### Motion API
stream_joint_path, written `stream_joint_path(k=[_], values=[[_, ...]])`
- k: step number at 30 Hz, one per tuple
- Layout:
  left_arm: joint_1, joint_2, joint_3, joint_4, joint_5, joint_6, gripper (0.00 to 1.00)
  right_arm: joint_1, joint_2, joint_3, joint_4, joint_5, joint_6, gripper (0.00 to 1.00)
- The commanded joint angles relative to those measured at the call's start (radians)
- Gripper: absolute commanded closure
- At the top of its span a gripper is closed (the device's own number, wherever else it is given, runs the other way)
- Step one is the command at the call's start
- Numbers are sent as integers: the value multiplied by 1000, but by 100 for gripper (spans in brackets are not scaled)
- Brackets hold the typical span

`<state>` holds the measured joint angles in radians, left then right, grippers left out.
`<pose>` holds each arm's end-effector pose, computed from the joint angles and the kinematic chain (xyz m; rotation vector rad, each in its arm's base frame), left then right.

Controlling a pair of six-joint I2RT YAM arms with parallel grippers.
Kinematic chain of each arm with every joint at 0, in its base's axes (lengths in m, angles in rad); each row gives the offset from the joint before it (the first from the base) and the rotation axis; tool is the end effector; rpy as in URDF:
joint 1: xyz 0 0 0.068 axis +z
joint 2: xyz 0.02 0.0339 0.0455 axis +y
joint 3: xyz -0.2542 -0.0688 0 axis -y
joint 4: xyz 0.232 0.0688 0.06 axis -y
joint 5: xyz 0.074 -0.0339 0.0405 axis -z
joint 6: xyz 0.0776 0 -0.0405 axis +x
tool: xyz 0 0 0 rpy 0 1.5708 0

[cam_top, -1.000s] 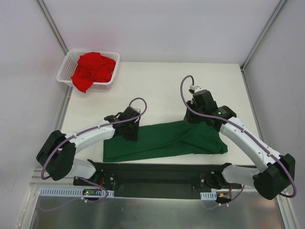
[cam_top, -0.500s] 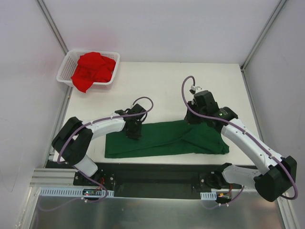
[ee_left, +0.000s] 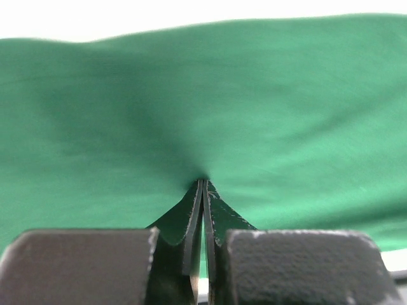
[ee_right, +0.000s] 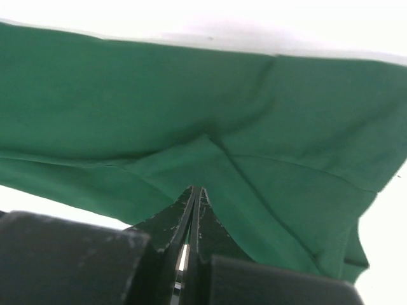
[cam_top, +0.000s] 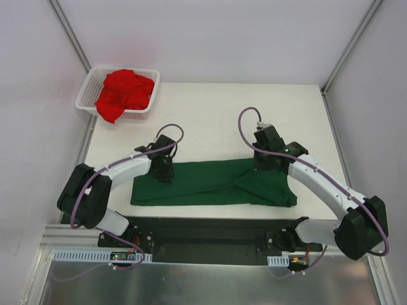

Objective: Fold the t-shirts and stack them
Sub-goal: Rotate the tshirt 85 degrees

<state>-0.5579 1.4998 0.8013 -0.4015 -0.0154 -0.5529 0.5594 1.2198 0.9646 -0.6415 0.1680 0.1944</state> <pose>0.2441 -0.1509 0.1287 0.0018 2.7151 -0.3256 0.2325 0.1303 0.2341 -0.3740 2.4254 0.1243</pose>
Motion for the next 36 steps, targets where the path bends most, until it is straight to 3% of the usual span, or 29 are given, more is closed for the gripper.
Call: stream_joint_path(k=[1,18,27,36], values=[[111,-87,-45,-30,0,51,100,-7,46,11,-23,56,28,99],[153,-98,-50,-28,12,76,100,-7,194,-23,-50,154,92,99],[153,-125,-10,-31,14,94,100,-10,236,-33,80,-21,91,99],[153,-84,24,-30,43,99,100,-19,328,32,-3,-18,68,99]])
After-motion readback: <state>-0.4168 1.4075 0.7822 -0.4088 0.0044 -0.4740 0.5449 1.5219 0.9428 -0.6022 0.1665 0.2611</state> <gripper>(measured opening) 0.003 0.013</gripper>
